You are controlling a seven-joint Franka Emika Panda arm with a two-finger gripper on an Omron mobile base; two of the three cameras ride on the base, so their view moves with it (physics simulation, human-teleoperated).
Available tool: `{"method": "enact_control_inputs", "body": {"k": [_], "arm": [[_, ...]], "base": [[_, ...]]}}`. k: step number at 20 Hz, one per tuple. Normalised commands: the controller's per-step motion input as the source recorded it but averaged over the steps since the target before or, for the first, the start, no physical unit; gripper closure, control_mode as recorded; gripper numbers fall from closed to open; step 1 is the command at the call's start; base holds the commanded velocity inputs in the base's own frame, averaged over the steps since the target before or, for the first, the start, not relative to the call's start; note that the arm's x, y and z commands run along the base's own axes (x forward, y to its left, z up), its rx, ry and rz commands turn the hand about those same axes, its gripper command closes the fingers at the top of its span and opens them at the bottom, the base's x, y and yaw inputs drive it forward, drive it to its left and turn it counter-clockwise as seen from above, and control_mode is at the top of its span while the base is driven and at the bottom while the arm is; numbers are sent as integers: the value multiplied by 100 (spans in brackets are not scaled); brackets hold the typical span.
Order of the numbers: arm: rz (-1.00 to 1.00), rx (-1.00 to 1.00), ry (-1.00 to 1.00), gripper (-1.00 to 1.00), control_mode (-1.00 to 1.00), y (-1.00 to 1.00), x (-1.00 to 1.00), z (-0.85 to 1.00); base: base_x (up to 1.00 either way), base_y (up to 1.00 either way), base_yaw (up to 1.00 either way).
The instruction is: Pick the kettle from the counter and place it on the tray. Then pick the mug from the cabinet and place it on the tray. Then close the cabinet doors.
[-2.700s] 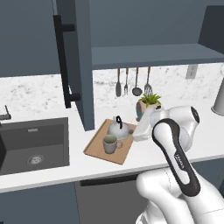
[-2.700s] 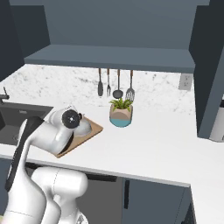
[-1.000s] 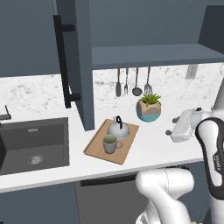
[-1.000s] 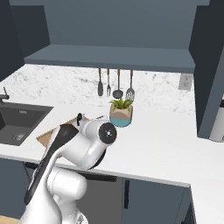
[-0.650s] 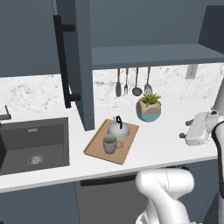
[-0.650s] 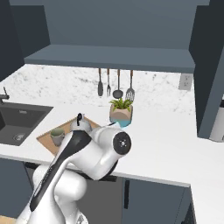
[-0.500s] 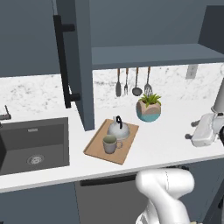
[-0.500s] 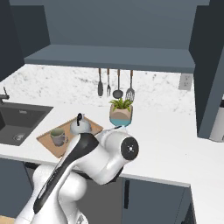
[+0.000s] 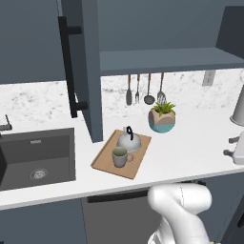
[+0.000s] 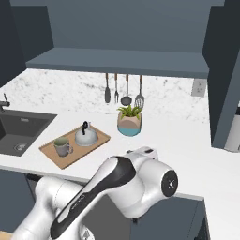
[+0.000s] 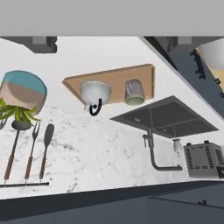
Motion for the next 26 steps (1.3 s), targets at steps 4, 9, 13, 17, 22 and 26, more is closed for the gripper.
{"method": "enact_control_inputs", "body": {"k": [4, 9, 13, 17, 22, 26], "arm": [[0, 12, -3, -100, -100, -50, -26, 5], [0, 16, 0, -100, -100, -57, -16, 18], [0, 19, 0, -100, -100, -62, -9, 15], [0, 17, 0, -100, -100, -62, -11, 17], [0, 5, 0, -100, -100, -45, -4, 17], [0, 6, 0, -100, -100, -43, 0, 6]], "base": [[0, 0, 0], [0, 0, 0], [0, 0, 0], [0, 0, 0], [0, 0, 0], [0, 0, 0]]}}
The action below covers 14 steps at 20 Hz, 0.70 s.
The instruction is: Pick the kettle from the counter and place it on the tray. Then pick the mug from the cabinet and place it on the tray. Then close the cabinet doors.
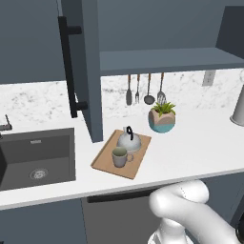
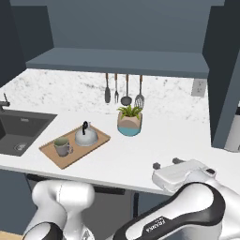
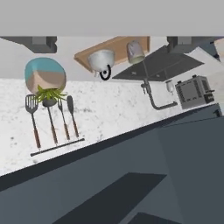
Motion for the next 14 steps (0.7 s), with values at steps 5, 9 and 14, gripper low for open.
{"method": "enact_control_inputs", "body": {"k": [5, 9, 14], "arm": [[0, 12, 0, -100, -100, -57, 0, 2], [0, 19, 0, -100, -100, -60, 0, 14], [0, 17, 0, -100, -100, -59, 0, 7]], "base": [[0, 0, 0], [0, 0, 0], [0, 0, 0]]}}
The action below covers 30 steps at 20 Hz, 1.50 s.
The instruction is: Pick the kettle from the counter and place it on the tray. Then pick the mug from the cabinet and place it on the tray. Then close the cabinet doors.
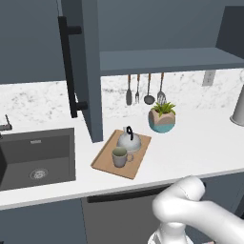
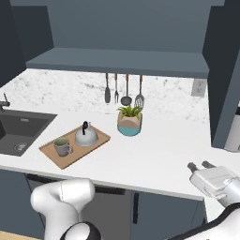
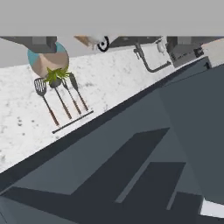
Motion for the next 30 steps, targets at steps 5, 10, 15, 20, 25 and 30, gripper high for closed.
{"method": "enact_control_inputs", "body": {"k": [5, 10, 15, 20, 25, 30], "arm": [[0, 17, 0, -100, -100, -54, 5, 7], [0, 26, 0, -100, -100, -49, 28, 1], [0, 21, 0, -100, -100, -23, 42, 0], [-1, 6, 3, -100, -100, 0, 38, 0], [0, 6, 13, -100, -100, -4, 61, 0], [0, 11, 5, -100, -100, -26, 58, 1]], "base": [[0, 0, 0], [0, 0, 0], [0, 0, 0], [0, 0, 0], [0, 0, 0], [0, 0, 0]]}}
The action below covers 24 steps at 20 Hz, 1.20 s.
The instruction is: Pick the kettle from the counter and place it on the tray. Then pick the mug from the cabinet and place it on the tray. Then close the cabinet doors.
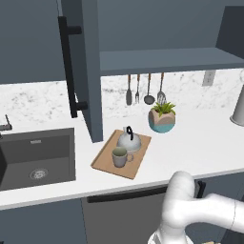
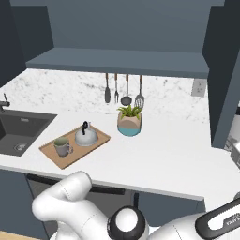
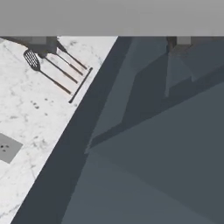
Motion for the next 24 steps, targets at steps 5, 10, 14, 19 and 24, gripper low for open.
{"method": "enact_control_inputs", "body": {"k": [5, 10, 14, 19, 24], "arm": [[0, 13, 1, -100, -100, -22, 57, 0], [0, 12, -3, -100, -100, -4, 34, 6], [0, 12, -18, -100, -100, -2, 3, 27], [-1, 7, -17, -100, -100, 0, 0, 29], [-3, 3, -1, -100, -100, 4, 4, 20]], "base": [[0, 0, 0], [0, 0, 0], [0, 0, 0], [0, 0, 0], [0, 0, 0]]}}
